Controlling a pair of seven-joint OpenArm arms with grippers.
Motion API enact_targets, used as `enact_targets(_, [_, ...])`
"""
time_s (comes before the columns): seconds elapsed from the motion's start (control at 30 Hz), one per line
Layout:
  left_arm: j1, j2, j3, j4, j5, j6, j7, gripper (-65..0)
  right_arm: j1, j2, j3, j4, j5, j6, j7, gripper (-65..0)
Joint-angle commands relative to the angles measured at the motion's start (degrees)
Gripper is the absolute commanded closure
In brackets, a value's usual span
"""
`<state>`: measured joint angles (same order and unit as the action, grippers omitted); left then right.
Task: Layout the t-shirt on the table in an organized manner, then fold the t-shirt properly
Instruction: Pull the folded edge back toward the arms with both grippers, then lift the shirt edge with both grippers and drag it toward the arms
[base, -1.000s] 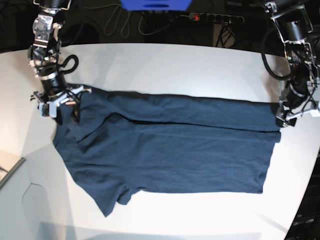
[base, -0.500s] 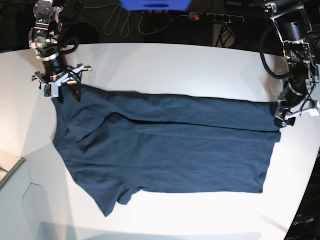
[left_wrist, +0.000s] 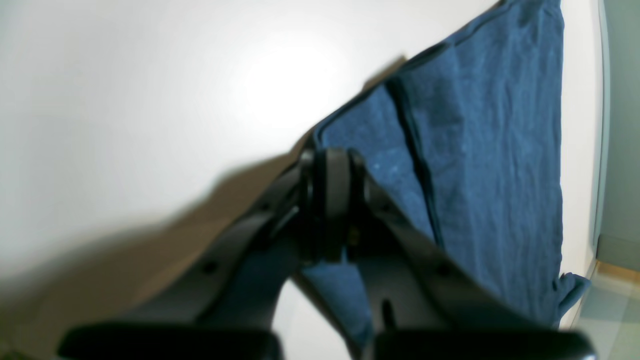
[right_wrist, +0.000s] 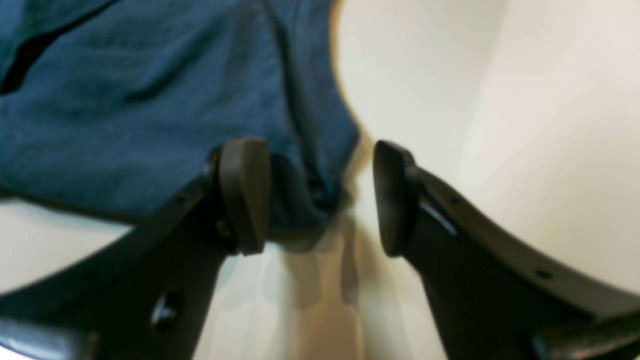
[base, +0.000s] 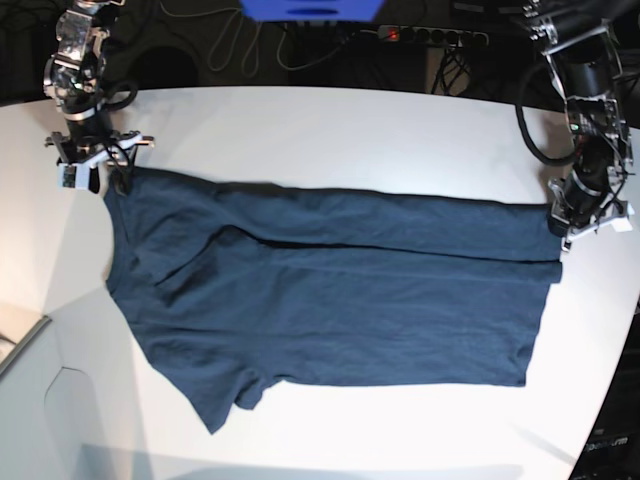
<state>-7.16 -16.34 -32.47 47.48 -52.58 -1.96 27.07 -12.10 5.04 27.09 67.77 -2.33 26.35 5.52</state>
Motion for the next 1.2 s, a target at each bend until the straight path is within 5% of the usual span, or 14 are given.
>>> enact_targets(0.0, [-0.18, -0.5, 0.07, 0.21, 0.58, 0.86, 1.37, -0.3, 0.27, 0.63, 0.21, 0.85, 0.79, -0.11, 1.47, -33.2])
enact_targets(0.2, [0.26, -0.76, 0.25, 0.3, 0.58, 0.86, 1.81, 0.0, 0.45, 0.46, -0.15, -1.61, 0.79, -0.11, 1.47, -33.2])
enact_targets(0.4, [0.34, -4.01, 10.45, 0.3, 0.49, 0.86, 1.46, 0.0, 0.1, 0.54, -0.23, -4.78, 0.79, -0.11, 1.47, -30.8])
enact_targets(0.63, [2.19, -4.28, 11.5, 0.65, 0.58, 0.86, 1.72, 0.0, -1.31, 0.63, -0.06, -4.51, 0.79, -0.11, 1.47, 0.0])
enact_targets(1.17, [22.85, -5.95, 8.69, 27.81, 0.14, 0.86, 1.9, 0.0, -10.45, 1.95, 0.29, 15.62, 1.14, -0.02, 1.56, 0.0])
